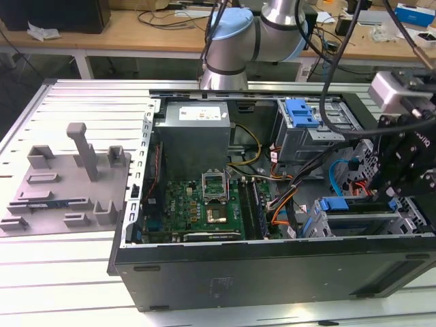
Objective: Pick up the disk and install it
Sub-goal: 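Insert the first disk wire, then insert the second disk wire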
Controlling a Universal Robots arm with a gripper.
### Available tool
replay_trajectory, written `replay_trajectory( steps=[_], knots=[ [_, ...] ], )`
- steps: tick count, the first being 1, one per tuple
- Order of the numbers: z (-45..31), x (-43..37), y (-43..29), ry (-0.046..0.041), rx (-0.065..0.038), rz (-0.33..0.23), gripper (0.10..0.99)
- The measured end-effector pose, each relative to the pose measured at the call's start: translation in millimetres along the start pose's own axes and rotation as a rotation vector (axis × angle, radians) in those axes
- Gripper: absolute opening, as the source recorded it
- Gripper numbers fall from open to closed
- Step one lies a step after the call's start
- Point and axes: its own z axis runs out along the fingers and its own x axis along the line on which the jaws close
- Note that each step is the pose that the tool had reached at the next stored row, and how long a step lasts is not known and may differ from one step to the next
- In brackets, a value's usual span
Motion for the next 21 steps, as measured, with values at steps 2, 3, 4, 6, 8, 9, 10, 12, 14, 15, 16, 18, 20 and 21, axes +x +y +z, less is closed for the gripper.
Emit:
replay_trajectory(
  steps=[2,3,4,6,8,9,10,12,14,15,16,18,20,21],
  knots=[
    [-7.3,-2.0,0.4,0.0018,0.0,0.0,0.302],
    [-10.5,-2.7,0.5,0.0022,0.0,0.0,0.302],
    [-14.0,-3.1,0.7,0.0025,0.0,0.0,0.302],
    [-17.9,-3.2,0.6,0.0025,0.0,0.0,0.302],
    [-18.0,-3.2,0.5,0.003,0.0,0.0,0.302],
    [-18.0,-3.2,0.5,0.0033,0.0,0.0,0.302],
    [-17.9,-3.2,0.5,0.0032,0.0,0.0,0.302],
    [-18.0,-3.2,0.6,0.0034,0.0,0.0,0.302],
    [-18.0,-3.2,0.5,0.0034,0.0,0.0,0.302],
    [-18.0,-3.2,0.5,0.0035,0.0,0.0,0.302],
    [-18.0,-3.2,0.6,0.0035,0.0,0.0,0.302],
    [-18.0,-3.2,0.5,0.0036,0.0,0.0,0.302],
    [-18.0,-3.7,0.6,0.0043,0.0,0.0,0.302],
    [-18.0,-6.4,0.6,0.0099,0.0,0.0,0.302]
  ],
)
